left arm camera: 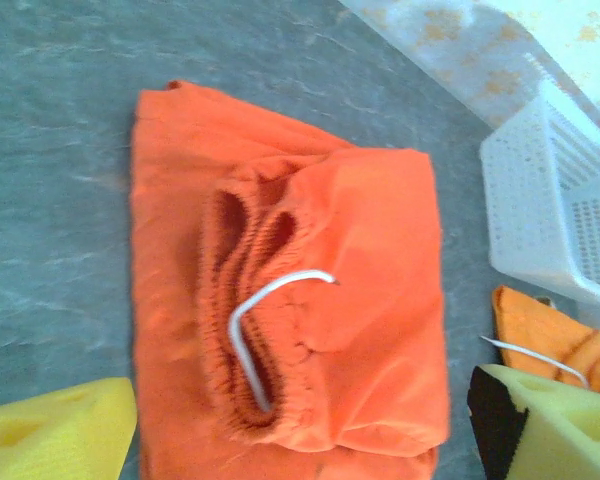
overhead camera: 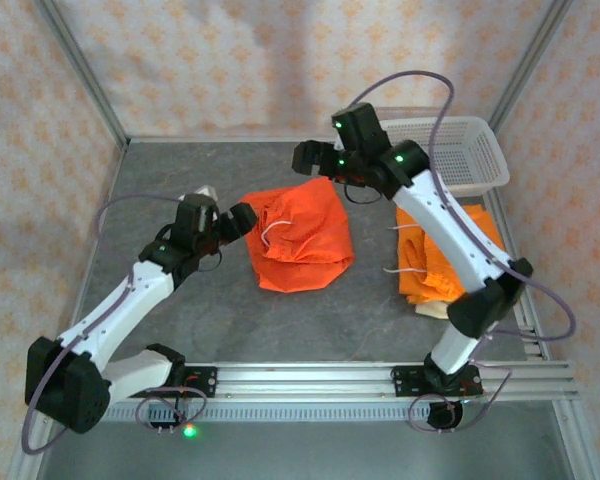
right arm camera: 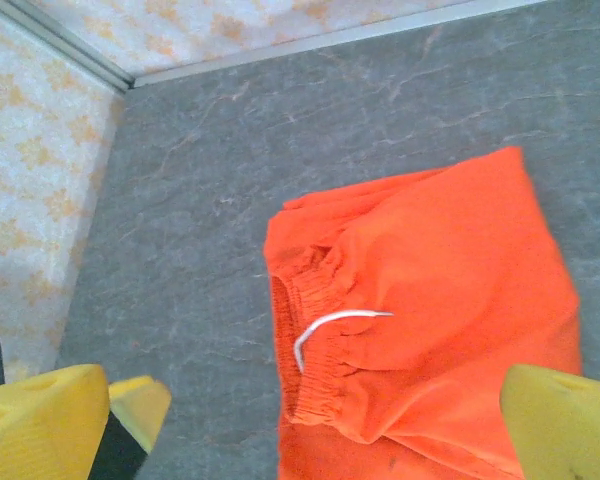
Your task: Fold and stack the shorts
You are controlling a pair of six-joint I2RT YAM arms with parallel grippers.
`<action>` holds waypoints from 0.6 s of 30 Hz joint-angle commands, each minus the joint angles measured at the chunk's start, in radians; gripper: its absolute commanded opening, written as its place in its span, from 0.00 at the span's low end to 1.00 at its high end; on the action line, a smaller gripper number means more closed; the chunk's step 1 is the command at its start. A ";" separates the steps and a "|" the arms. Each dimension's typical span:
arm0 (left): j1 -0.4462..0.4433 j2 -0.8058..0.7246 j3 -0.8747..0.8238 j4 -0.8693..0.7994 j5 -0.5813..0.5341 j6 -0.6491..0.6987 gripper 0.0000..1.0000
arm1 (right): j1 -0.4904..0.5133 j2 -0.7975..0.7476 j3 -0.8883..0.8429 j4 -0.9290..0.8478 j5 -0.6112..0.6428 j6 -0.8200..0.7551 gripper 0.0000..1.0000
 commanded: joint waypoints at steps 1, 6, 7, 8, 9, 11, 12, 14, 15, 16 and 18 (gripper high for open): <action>-0.005 0.109 0.040 -0.066 0.082 -0.015 0.85 | -0.040 -0.002 -0.166 0.058 0.052 0.013 0.99; -0.015 0.273 0.051 -0.016 0.105 -0.046 0.85 | -0.094 -0.111 -0.371 0.142 -0.002 0.059 0.99; -0.016 0.299 0.056 -0.001 0.115 -0.048 0.85 | -0.102 -0.126 -0.398 0.151 -0.009 0.067 0.99; -0.019 0.329 0.065 0.015 0.126 -0.050 0.84 | -0.109 -0.142 -0.424 0.161 -0.013 0.073 0.99; -0.023 0.355 0.075 0.024 0.128 -0.048 0.84 | -0.113 -0.156 -0.447 0.164 -0.013 0.075 0.99; -0.029 0.397 0.098 0.037 0.128 -0.043 0.84 | -0.117 -0.177 -0.478 0.165 -0.005 0.073 0.99; -0.032 0.419 0.111 0.038 0.126 -0.040 0.83 | -0.118 -0.187 -0.493 0.165 0.001 0.071 0.99; -0.032 0.459 0.132 0.033 0.123 -0.036 0.83 | -0.120 -0.201 -0.514 0.159 0.013 0.068 1.00; -0.032 0.486 0.144 0.031 0.124 -0.035 0.82 | -0.122 -0.208 -0.522 0.155 0.018 0.065 0.99; -0.032 0.505 0.151 0.031 0.126 -0.036 0.81 | -0.124 -0.213 -0.527 0.150 0.023 0.062 0.99; -0.032 0.540 0.160 0.044 0.127 -0.044 0.77 | -0.128 -0.224 -0.535 0.140 0.035 0.058 0.99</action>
